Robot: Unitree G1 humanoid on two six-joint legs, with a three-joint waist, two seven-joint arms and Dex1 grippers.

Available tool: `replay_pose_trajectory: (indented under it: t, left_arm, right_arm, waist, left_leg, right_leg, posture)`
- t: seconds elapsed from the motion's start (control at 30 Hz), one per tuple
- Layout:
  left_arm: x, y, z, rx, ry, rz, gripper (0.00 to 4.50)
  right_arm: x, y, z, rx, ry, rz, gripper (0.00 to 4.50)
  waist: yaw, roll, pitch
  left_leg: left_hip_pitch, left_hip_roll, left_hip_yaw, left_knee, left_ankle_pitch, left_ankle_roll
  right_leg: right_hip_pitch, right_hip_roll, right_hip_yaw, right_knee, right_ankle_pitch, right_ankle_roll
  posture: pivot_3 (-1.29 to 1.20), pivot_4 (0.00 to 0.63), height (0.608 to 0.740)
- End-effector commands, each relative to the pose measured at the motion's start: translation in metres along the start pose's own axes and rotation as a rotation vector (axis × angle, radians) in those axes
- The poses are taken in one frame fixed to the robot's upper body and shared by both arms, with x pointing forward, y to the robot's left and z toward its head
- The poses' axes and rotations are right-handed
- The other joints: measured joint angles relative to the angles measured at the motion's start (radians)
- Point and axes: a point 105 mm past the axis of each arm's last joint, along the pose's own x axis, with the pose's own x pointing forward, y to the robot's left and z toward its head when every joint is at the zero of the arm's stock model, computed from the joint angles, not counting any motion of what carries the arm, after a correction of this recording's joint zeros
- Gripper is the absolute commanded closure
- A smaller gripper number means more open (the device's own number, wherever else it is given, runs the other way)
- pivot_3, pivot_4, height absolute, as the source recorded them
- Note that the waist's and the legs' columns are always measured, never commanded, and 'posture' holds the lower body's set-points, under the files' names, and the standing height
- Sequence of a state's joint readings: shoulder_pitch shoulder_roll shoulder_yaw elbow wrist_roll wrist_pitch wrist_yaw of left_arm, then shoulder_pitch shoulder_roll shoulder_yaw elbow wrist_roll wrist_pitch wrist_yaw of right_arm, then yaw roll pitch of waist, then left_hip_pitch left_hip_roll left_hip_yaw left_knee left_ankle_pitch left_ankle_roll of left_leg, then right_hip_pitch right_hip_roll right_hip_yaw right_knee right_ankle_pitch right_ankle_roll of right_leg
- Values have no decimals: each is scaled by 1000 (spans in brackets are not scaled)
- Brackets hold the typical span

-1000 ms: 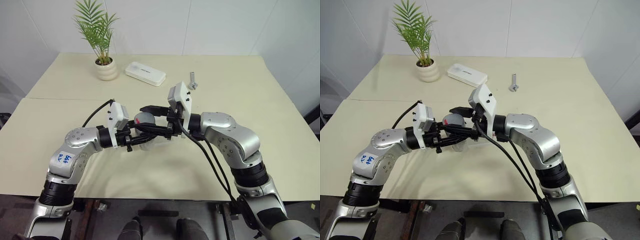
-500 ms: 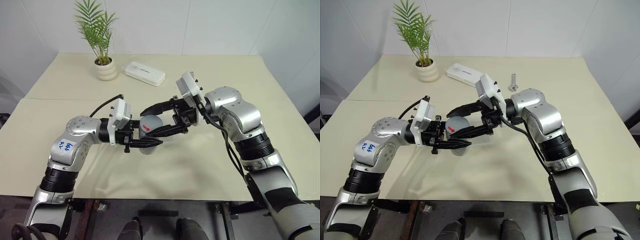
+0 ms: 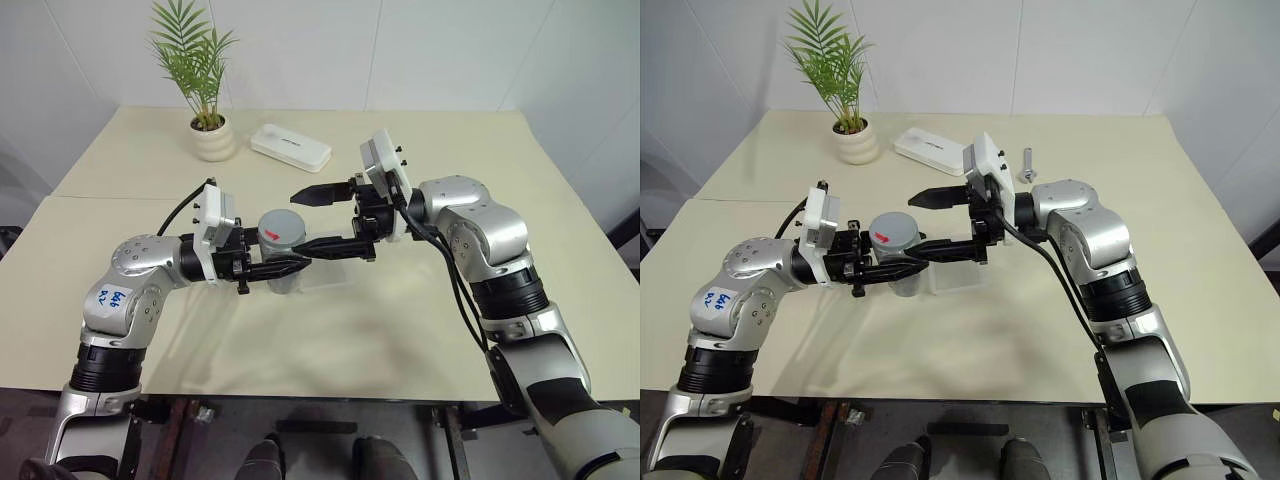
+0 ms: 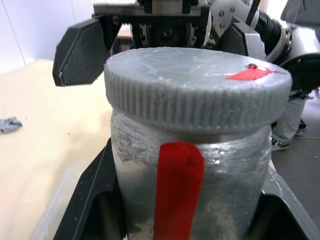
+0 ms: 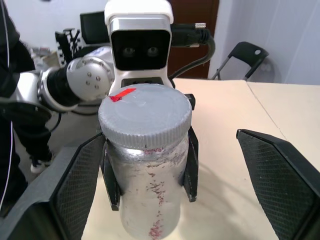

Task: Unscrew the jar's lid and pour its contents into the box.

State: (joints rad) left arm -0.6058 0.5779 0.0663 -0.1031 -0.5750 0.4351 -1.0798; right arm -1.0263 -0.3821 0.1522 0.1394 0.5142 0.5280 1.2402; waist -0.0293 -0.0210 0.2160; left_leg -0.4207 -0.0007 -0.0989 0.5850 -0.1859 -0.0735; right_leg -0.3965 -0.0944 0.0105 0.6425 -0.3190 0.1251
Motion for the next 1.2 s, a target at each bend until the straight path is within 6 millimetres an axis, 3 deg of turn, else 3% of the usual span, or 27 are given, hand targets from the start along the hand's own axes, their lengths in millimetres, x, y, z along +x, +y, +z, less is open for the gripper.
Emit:
replay_pose_trajectory:
  t: [0.03, 0.17, 0.3, 0.53, 0.73, 0.87, 1.0, 1.2]
  left_arm:
    - [4, -1, 6, 29, -20, 1, 2493]
    - [9, -1, 6, 24, -38, 6, 2493]
    - [14, -1, 6, 22, -56, 8, 2493]
    - [20, -7, 9, 18, -76, -11, 2493]
    - [20, -8, 10, 18, -84, -6, 2493]
    - [19, -9, 11, 13, -94, -1, 2493]
    - [18, -8, 12, 11, -104, 5, 2493]
    - [18, -8, 15, 17, -120, 16, 2493]
  right_arm:
    - [10, 17, 27, -47, -101, 63, 64]
    - [19, 29, 34, -28, -141, 104, 64]
    - [28, 26, 33, -31, -152, 84, 64]
    - [30, 2, 27, -76, -117, -8, 64]
    - [27, -5, 24, -83, -108, -18, 64]
    - [12, -15, 20, -95, -83, -33, 64]
    - [-14, -33, 10, -64, -19, -90, 64]
    - [-53, -45, 5, -5, 22, -150, 64]
  waist:
    - [-2, 0, 0]
    - [-1, 0, 0]
    - [0, 0, 0]
    - [-2, 0, 0]
    - [-1, 0, 0]
    - [-1, 0, 0]
    - [0, 0, 0]
    - [2, 0, 0]
  left_leg:
    - [0, 0, 0, 0, 0, 0]
    - [0, 0, 0, 1, 0, 0]
    - [0, 0, 0, 2, 0, 0]
    - [0, 0, 0, 3, 0, 0]
    - [0, 0, 0, 2, 0, 0]
    - [0, 0, 0, 2, 0, 0]
    - [0, 0, 0, 3, 0, 0]
    - [0, -1, 0, 3, 0, 0]
  right_leg:
    - [0, 0, 0, 0, 0, 0]
    - [0, 0, 0, 2, 0, 0]
    - [0, 0, 1, 2, 0, 0]
    - [0, 0, 1, 3, 0, 0]
    - [0, 0, 1, 2, 0, 0]
    - [0, 0, 1, 3, 0, 0]
    - [0, 0, 1, 3, 0, 0]
    - [0, 0, 1, 2, 0, 0]
  posture:
    - [0, 150, 740]
    - [0, 150, 740]
    - [0, 150, 740]
    - [0, 150, 740]
    - [0, 150, 740]
    - [0, 150, 740]
    - [0, 150, 740]
    - [0, 150, 740]
